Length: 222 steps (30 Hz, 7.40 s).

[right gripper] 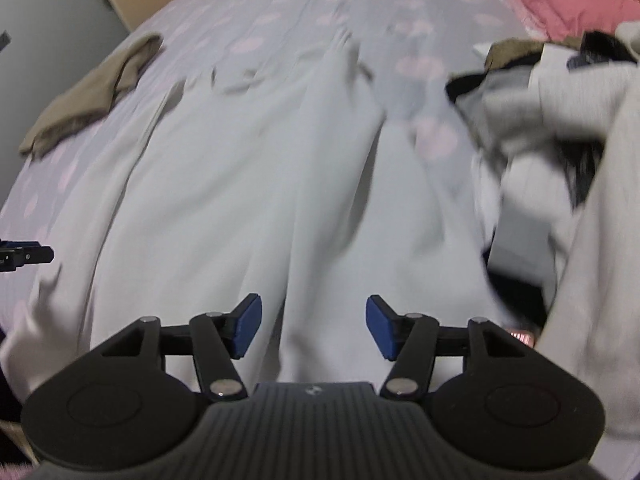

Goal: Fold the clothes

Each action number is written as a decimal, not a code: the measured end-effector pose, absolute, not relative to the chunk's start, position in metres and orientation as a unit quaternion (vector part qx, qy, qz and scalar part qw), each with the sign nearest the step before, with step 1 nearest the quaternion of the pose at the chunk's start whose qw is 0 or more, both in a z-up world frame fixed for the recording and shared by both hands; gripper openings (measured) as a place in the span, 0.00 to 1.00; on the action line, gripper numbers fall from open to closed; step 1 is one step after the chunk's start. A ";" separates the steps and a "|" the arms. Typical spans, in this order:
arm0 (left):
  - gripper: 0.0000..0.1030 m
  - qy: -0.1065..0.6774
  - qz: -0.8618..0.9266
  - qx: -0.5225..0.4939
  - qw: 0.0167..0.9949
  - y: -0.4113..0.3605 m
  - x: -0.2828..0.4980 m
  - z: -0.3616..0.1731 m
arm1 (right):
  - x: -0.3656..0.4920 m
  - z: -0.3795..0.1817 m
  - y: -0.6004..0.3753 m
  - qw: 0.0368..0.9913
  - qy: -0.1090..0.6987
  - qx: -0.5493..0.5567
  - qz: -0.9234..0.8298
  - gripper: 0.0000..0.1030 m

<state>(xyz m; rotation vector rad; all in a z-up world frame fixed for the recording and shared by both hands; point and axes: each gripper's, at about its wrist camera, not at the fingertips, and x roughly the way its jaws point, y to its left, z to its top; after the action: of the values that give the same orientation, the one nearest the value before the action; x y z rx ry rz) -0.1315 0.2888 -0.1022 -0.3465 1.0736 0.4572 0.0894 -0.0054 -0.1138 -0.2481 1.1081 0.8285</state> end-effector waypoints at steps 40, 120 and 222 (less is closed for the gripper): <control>0.01 0.287 0.499 -0.241 0.782 0.531 -0.228 0.072 | 0.249 0.114 -0.070 0.947 0.261 -0.132 0.129 0.03; 0.48 0.422 0.437 -0.258 0.752 0.535 -0.205 -0.069 | 0.281 0.098 -0.188 0.970 0.220 -0.094 -0.043 0.36; 0.34 0.598 0.165 -0.151 0.769 0.279 -0.209 -0.085 | -0.002 -0.160 -0.057 0.534 0.577 -0.356 0.505 0.19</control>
<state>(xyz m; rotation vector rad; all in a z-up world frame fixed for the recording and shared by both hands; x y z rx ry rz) -0.2091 0.2794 -0.0852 -0.3274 1.2984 0.3583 -0.0025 -0.0575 -0.1598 -0.8481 1.3755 1.2024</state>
